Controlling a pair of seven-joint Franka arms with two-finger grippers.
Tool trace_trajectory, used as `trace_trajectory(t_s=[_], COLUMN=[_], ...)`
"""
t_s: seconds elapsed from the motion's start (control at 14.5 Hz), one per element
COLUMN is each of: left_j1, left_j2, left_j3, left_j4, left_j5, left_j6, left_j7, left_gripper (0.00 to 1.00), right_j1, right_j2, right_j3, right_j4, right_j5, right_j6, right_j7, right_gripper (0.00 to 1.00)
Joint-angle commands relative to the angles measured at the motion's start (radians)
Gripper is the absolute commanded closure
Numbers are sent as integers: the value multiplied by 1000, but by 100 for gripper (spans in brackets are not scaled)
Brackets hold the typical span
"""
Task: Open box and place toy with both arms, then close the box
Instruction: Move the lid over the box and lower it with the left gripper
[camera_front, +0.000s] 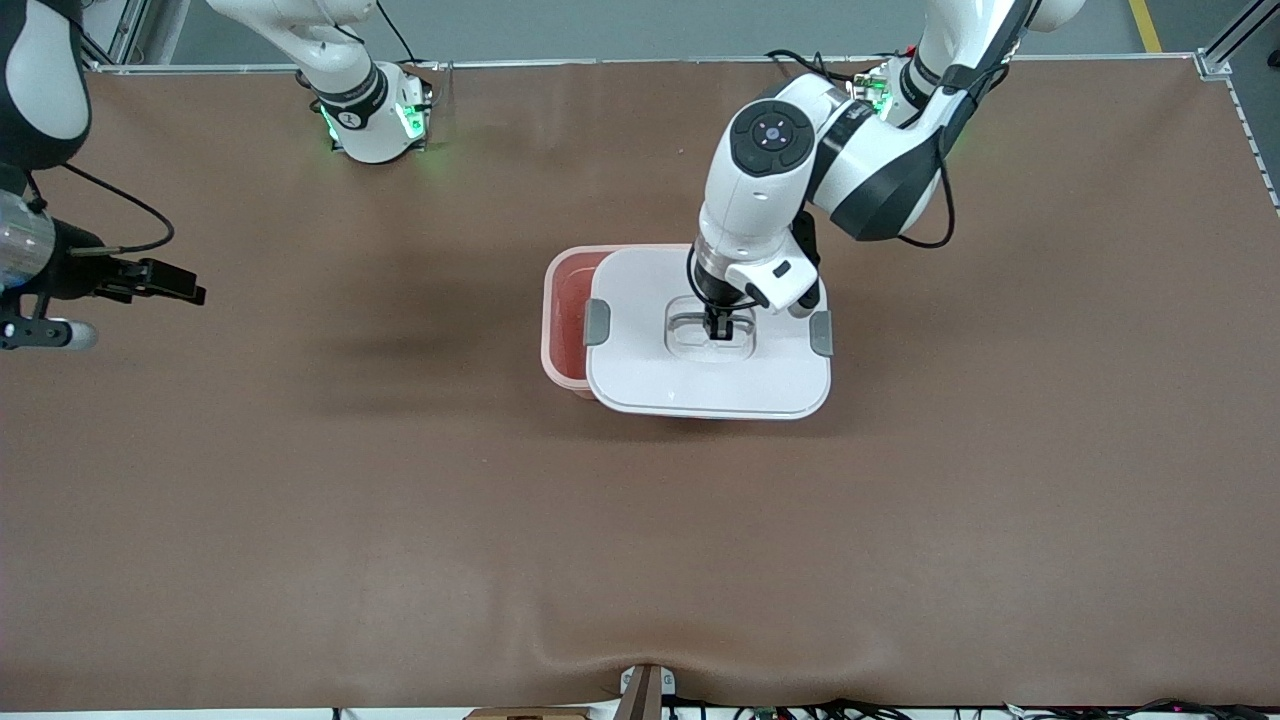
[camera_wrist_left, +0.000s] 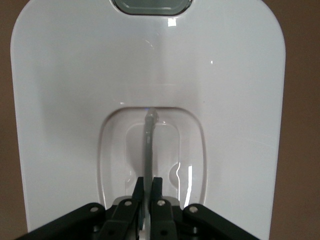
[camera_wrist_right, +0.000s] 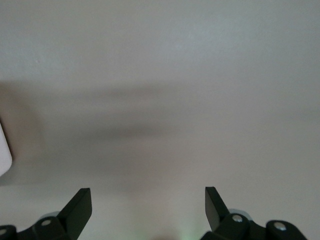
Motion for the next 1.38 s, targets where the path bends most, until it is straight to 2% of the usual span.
trace_trajectory(t_s=[0.0,0.69,0.9,1.31], left_j1=[-42,-123,-140,-148], left_j2=[26,86,94,95], left_j3=[5,12,7,7], left_j4=[28,22,14,11], left_j5=[3,13,82,85], left_j6=[7,85,87,87], left_j7=[-52,-172,-256,-269], left_gripper=[100,100,100,100], right_j1=[-15,-20,-18,-12], right_j2=[-26,-27,-24,-32], right_j3=[16,13,13,20], right_j4=[28,123,150,192], right_j5=[12,8,14,8], right_j6=[-18,-52,-121,-204], right_j7=[4,8,6,3], right_gripper=[0,0,0,0])
